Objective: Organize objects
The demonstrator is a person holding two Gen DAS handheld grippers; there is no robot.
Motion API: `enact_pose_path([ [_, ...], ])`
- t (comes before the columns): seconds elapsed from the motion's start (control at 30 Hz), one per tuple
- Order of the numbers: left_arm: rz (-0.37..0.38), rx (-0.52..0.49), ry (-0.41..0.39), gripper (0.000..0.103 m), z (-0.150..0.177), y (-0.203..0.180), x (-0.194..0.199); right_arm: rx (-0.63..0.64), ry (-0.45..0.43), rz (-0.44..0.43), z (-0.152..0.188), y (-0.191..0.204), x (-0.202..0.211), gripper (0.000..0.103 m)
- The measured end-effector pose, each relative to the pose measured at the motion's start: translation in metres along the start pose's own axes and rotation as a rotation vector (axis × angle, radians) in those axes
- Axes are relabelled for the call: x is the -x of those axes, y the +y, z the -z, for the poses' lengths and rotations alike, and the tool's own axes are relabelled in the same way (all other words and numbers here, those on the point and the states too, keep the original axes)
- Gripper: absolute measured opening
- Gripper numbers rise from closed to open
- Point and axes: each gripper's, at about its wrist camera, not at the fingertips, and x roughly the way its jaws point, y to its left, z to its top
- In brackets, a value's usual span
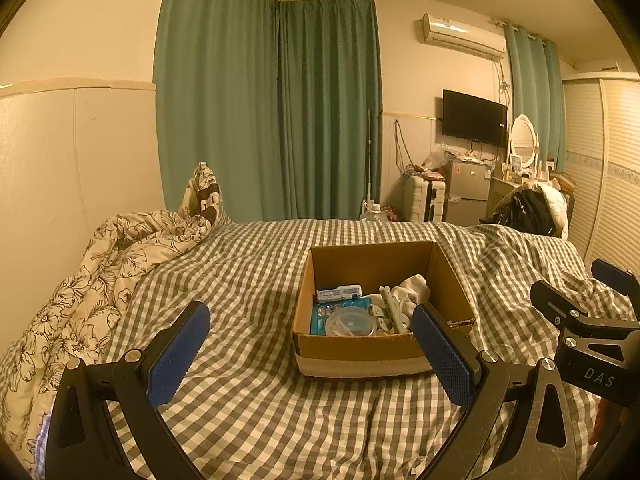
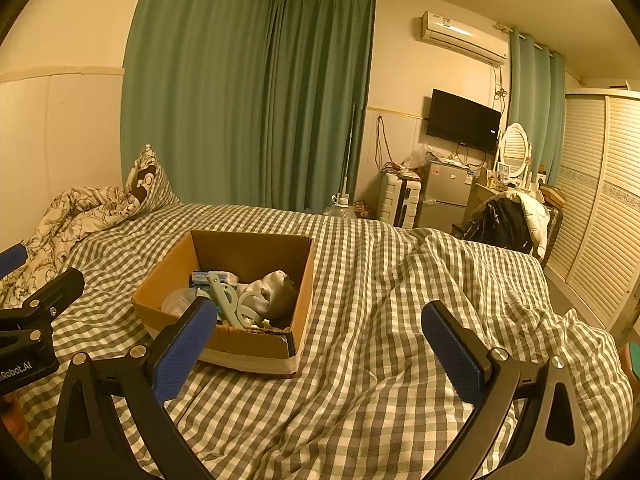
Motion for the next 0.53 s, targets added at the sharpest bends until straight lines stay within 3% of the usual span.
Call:
enact_pose_path([
  [0.53, -0.01, -0.015, -0.005, 0.103, -0.0005, -0.0012, -0.0008, 0.011, 0.008, -0.007, -0.0023, 0.0011, -0.002, 0.103],
])
